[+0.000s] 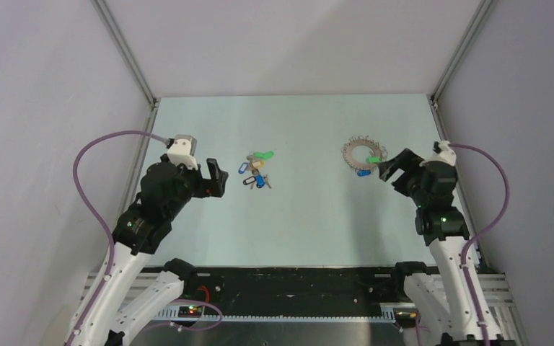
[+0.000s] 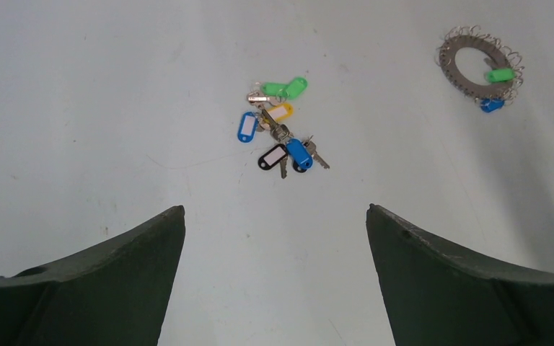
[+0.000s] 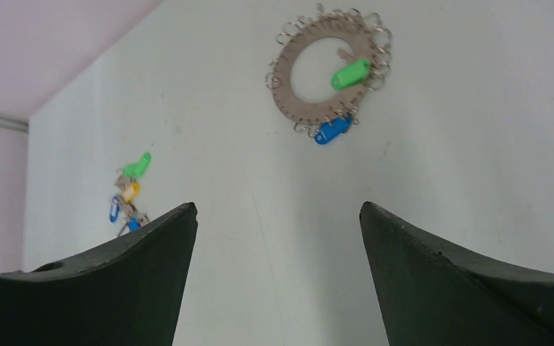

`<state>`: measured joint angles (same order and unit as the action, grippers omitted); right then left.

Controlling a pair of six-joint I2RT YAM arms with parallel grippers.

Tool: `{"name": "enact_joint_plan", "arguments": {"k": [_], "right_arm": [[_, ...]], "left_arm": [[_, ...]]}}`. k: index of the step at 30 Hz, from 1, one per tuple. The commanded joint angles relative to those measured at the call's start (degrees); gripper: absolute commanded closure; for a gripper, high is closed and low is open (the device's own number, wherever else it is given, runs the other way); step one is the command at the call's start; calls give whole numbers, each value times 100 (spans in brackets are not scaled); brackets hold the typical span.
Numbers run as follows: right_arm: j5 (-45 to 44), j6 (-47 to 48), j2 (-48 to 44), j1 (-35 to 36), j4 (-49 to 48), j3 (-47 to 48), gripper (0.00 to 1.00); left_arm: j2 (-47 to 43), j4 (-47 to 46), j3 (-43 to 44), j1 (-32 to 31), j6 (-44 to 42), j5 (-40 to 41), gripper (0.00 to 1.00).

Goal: Remove the keys from the keyring

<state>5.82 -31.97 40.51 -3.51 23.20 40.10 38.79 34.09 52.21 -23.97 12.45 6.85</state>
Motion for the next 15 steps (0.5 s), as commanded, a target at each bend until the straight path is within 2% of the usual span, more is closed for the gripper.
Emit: {"name": "enact_joint_plan", "arguments": {"k": [1,3,8,12,15], "right_arm": [[-1942,734,67,1129,-791,0,11],[-2021,746,239,1343,-951,-2,11],[-2084,354,977,1369,-1033,161,10],[-2174,517,2283,1313,-783,684,11],[-2379,616,3023,1269,-595,1099,16]], "left_arm": [[-14,1,-77,24,-189,-30,2],[-50,-3,-103,21,-168,-65,2],[-94,-5,-121,23,-168,-260,2],[-104,1,-133,23,-151,-301,2],[-104,2,-128,23,-146,-350,2]]}}
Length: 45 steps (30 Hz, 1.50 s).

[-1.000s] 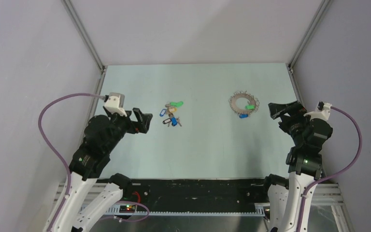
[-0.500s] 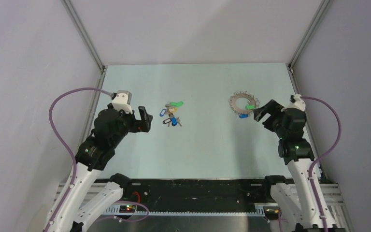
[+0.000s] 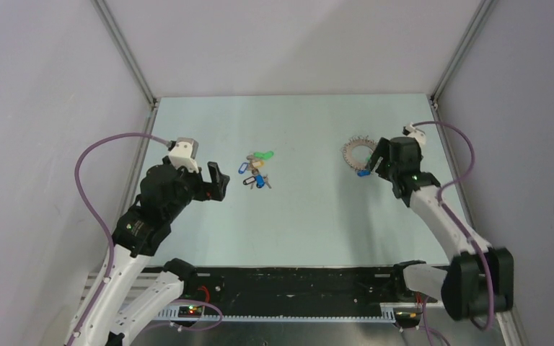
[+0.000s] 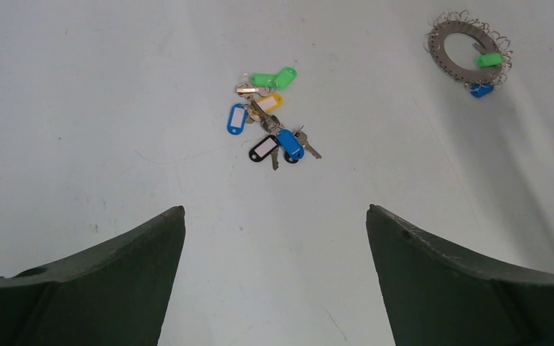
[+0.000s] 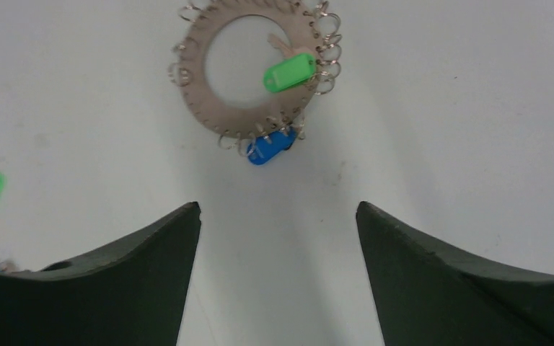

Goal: Remove the keys from the keyring

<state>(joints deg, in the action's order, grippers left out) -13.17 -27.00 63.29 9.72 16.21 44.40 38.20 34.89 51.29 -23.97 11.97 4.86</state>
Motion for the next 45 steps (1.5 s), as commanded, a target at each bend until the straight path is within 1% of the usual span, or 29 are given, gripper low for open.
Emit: {"name": "enact_joint_plan", "arguments": {"k": [1,3,5,9,16,19,20,22,25,27,28,29,30,31,33,35,36,37,42,45], "right_arm": [[-600,114,1076,-64,138,847,22],[-716,61,1535,-135,189,1074,28],[-677,-31,1937,-230,238,1293,29],[-633,-246,2588,-414,480,1770,29],[-1046,-463,3630,-451,808,2570,28],[-799,-461,4298,-509,958,2961,28],[-664,-502,4565,-525,1184,3233,29],[-502,-619,4857,-551,1437,3547,29],[-349,-897,5096,-567,1627,3714,31],[15,-1002,5220,-631,1649,3754,39],[324,-1005,5255,-684,1623,3739,63],[649,-942,5251,-709,1537,3693,81],[737,-922,5204,-735,1531,3674,97],[814,-910,5146,-734,1527,3596,100],[657,-829,4798,-669,1515,3418,100],[315,-710,4100,-481,1539,3235,100],[249,-607,3926,-337,1550,3181,100],[233,-557,3561,-268,1541,3081,100],[606,-406,2483,104,1516,2781,100],[861,-360,1836,310,1425,2518,100]], "left_arm": [[-47,-86,-34,21,-98,-159,2],[-51,-80,-31,23,-98,-152,2],[-65,-84,-44,24,-106,-122,2],[-64,-80,-37,28,-114,-114,2],[-27,-80,-35,49,-120,-133,2],[-19,-79,-33,59,-124,-127,2],[-16,-79,-36,65,-124,-127,2],[-6,-84,-32,73,-124,-134,2],[1,-82,-43,80,-124,-139,2],[-20,-80,-47,78,-124,-121,2],[-21,-86,-48,79,-124,-116,2],[-27,-83,-53,78,-124,-112,2],[-25,-80,-60,83,-124,-109,2],[-10,-84,-58,84,-124,-113,2],[16,-84,-53,81,-126,-122,2],[55,-80,-56,81,-131,-178,2],[80,-79,-52,82,-137,-225,2],[90,-79,-50,84,-145,-250,2],[266,-101,-19,84,-99,-586,2],[505,-100,115,22,377,-698,2]]}}
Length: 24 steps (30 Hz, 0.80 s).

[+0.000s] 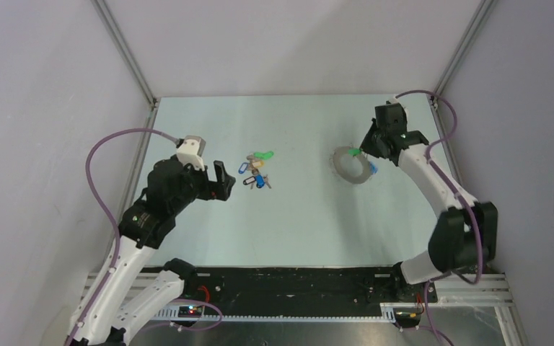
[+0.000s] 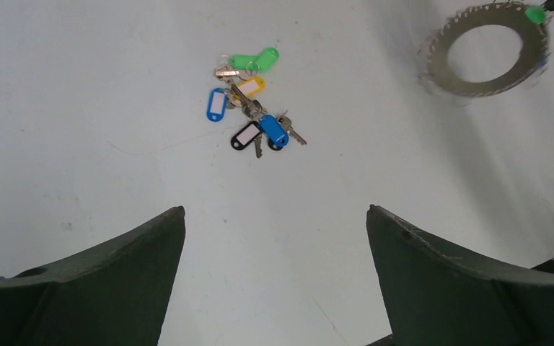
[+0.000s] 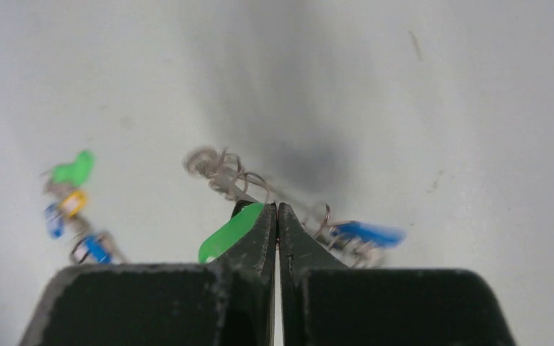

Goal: Remove the keys from the keyring

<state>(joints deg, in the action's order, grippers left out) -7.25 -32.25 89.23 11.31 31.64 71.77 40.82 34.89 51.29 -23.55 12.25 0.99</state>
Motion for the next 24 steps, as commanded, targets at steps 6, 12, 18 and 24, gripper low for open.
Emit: {"name": "enact_joint_plan", "arguments": {"k": [6,12,18,24], "right_arm": [[1293,728,-1788,495,-679,-653,100],[2505,924,-2522,567,-1135,-938,100],[3306,611,-2925,614,-1444,-947,100],[3568,315,-3334,685,-1653,-951,100]], "left_arm": [[524,-1072,-83,-1260,1481,434,2],[975,-2780,-437,-1640,1288,-107,2],[836,-4548,-1042,-1717,710,-960,2],[756,-4989,-1076,-2025,-115,-1459,2]]}}
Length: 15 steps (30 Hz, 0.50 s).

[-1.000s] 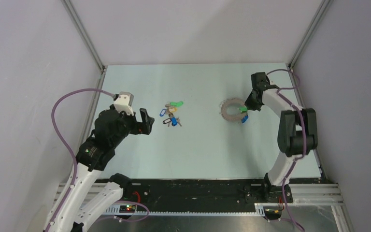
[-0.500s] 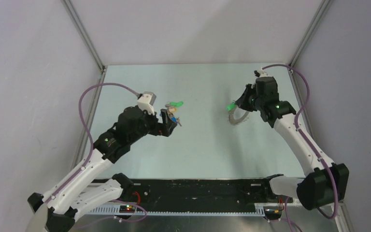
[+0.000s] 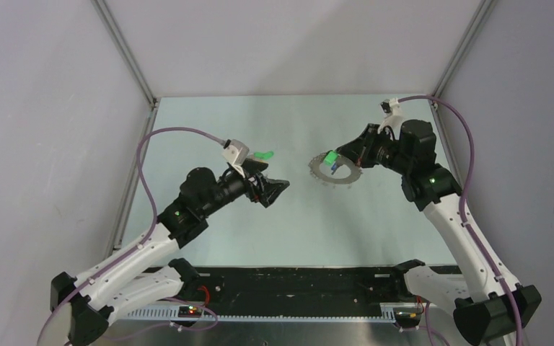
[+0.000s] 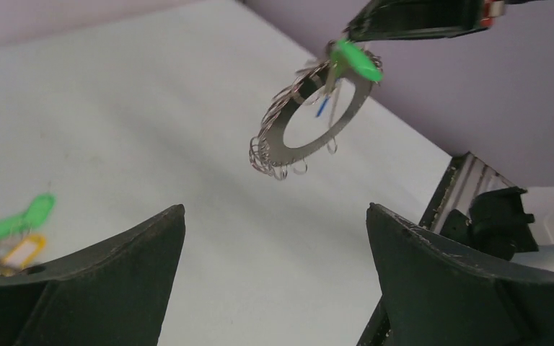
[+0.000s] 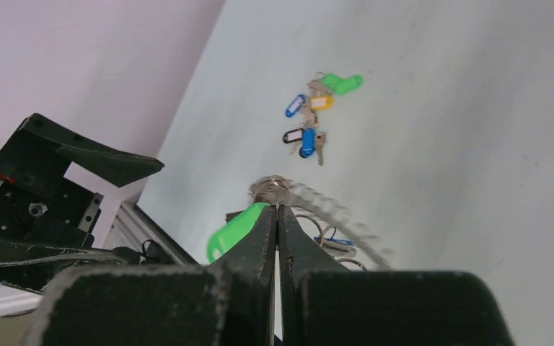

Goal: Remove the keys from the keyring

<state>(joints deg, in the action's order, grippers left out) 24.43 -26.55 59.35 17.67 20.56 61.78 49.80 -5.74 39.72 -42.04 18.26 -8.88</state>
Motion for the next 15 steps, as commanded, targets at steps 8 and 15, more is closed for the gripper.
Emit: {"name": "enact_joint_plan", "arguments": {"k": [8,15], "right_arm": [[505,-518,-648,70,-714,49,100],[883,-823,-615,78,-1036,59,100]], "left_arm": [[343,-997,438,-519,-1203,-672,12],[794,-1015,766,-528,-1352,-751,15]]}}
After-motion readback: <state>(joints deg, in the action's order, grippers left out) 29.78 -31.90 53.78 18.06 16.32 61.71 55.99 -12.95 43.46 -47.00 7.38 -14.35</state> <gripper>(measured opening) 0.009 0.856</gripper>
